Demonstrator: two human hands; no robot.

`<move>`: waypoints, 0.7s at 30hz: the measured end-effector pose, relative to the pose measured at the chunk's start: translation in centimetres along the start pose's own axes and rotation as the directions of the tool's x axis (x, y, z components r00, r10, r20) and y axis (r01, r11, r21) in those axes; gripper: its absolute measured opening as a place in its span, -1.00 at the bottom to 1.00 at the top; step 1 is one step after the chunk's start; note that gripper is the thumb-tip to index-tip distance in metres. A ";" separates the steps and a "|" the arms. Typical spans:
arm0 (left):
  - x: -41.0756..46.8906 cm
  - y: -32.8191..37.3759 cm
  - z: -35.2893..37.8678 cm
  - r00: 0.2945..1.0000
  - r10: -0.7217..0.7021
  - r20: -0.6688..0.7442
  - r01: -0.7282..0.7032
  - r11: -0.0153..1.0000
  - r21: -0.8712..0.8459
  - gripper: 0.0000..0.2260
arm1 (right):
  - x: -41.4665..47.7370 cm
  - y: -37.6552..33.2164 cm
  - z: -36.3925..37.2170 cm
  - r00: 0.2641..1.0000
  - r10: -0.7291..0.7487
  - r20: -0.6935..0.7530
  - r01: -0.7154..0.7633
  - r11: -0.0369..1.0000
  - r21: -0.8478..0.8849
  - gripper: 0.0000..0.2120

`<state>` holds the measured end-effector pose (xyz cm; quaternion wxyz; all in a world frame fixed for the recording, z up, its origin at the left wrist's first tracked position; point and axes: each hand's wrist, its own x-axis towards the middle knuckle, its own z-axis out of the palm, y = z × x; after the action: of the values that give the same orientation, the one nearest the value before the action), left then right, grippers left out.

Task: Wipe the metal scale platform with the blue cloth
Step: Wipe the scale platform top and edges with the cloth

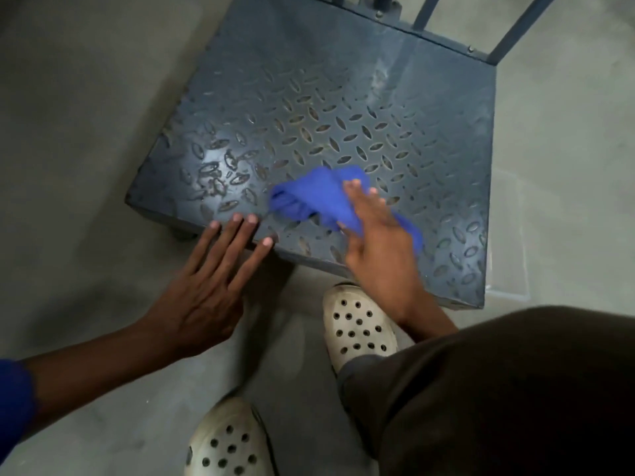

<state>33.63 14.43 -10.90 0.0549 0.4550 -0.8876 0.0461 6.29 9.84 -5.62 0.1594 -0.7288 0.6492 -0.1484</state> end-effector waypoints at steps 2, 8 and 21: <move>-0.6 -0.6 0.0 1.000 -0.008 -0.012 0.008 1.000 0.013 -0.12 | -1.3 2.9 -1.4 0.986 0.166 -0.024 -0.167 0.985 -0.049 -0.41; -1.9 -1.5 0.1 1.000 -0.006 -0.016 0.007 0.998 0.065 -0.18 | -1.9 -0.2 1.8 0.990 0.105 -0.095 -0.126 0.960 -0.251 -0.37; -3.5 -3.4 -0.5 0.994 -0.112 -0.010 0.113 0.991 0.078 -0.15 | 0.8 -2.5 2.3 0.994 0.112 -0.023 -0.114 0.975 -0.193 -0.35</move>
<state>38.47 15.36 -10.78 0.0421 0.5059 -0.8580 0.0788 9.56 9.40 -6.63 0.0920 -0.7020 0.7018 -0.0795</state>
